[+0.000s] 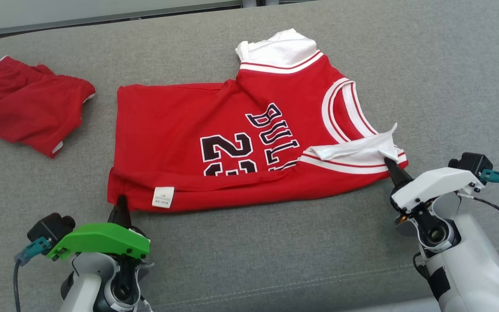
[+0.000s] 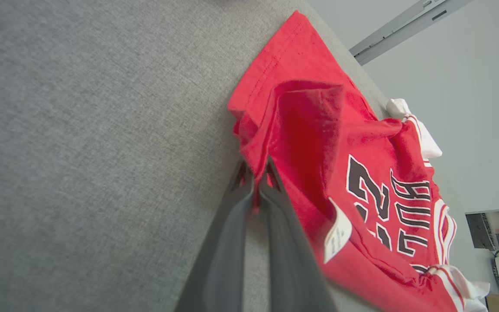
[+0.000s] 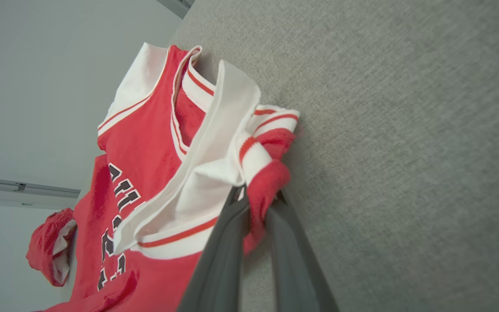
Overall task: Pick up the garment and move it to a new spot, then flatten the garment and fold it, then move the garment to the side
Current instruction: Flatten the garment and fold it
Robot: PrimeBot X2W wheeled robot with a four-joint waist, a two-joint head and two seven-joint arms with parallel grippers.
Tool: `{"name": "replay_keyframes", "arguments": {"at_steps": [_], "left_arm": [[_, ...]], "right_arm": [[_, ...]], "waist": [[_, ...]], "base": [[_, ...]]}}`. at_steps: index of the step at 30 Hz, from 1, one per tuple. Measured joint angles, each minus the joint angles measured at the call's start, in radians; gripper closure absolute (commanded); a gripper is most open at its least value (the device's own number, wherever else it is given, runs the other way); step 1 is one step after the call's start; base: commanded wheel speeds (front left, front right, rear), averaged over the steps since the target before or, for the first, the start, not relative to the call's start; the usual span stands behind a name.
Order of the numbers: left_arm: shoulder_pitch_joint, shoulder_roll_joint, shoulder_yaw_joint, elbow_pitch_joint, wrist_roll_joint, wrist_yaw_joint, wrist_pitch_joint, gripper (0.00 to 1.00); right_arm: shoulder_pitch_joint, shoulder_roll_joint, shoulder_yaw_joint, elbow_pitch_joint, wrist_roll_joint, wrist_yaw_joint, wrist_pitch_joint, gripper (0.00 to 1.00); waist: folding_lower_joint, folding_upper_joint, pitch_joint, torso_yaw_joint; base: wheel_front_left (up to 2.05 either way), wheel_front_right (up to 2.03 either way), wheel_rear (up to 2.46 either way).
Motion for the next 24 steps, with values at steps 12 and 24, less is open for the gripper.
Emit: {"name": "replay_keyframes", "arguments": {"at_steps": [12, 24], "left_arm": [[-0.024, 0.030, 0.003, -0.124, 0.006, 0.021, 0.023, 1.00], [0.146, 0.009, -0.033, -0.192, 0.005, 0.036, 0.008, 1.00]], "right_arm": [[-0.064, -0.048, -0.097, -0.066, 0.044, 0.000, 0.117, 1.00], [0.085, -0.022, -0.172, -0.137, -0.008, 0.000, 0.135, 1.00]], "waist": [[0.0000, 0.0000, -0.036, -0.018], [0.0000, 0.0000, -0.022, -0.006]], "base": [[0.00, 0.00, 0.00], [0.00, 0.00, 0.00]]}}
